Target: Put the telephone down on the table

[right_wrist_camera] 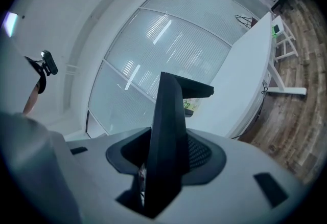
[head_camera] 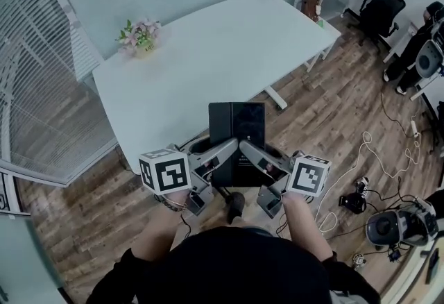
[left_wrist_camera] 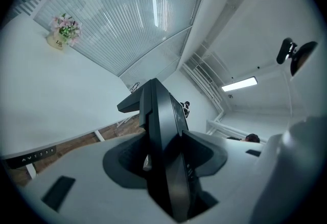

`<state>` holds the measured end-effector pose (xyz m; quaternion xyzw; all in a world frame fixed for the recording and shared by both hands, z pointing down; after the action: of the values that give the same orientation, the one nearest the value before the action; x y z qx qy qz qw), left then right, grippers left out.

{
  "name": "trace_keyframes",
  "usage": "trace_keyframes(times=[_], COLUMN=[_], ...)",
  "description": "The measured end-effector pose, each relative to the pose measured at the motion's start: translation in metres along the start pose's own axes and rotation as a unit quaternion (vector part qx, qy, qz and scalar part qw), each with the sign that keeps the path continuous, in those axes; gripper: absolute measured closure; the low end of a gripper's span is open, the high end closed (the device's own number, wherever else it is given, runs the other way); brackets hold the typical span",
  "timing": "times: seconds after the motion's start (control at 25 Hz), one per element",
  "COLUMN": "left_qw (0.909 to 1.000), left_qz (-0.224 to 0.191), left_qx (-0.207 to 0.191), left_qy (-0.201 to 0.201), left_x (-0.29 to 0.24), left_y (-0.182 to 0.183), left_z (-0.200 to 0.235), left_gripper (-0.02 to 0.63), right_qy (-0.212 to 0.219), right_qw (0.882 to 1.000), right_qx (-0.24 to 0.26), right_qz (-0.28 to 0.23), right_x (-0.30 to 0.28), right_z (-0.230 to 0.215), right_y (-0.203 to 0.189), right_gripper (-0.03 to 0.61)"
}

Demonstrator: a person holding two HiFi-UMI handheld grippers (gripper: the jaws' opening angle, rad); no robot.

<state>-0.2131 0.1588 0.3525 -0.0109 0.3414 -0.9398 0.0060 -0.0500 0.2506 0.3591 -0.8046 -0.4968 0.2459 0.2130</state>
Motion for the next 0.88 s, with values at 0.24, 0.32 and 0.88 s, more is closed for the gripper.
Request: trace_keyframes(times=[0.24, 0.32, 0.88], left_qw=[1.0, 0.9999, 0.9997], left_qz=[-0.008, -0.011, -0.007], left_qx=[0.001, 0.001, 0.003], left_qy=[0.004, 0.007, 0.021], left_x=[-0.035, -0.046, -0.07], left_y=[0.016, 0.018, 0.032], left_z=[0.017, 0.02, 0.034], left_gripper=[0.393, 0.393, 0.393], right_qy=[0.004, 0.01, 0.018], right_qw=[1.0, 1.0, 1.0], right_qx=[0.002, -0.001, -0.018], right_qz=[0.009, 0.012, 0.015], right_x=[-0.01, -0.009, -0.02], right_z=[-0.026, -0.034, -0.054], right_y=[0.035, 0.045, 0.066], right_gripper=[0.393, 0.393, 0.393])
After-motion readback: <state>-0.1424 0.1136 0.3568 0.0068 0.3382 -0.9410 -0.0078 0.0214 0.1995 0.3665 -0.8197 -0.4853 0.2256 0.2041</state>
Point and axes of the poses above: the fingertips, and each gripper's own axes: x backward along the fingers, z to its left, y out of its top, the point moved 9 cm from there along x, backward along the fingers, and after that the axes turned 9 degrees about -y, right-handed, at the moved point
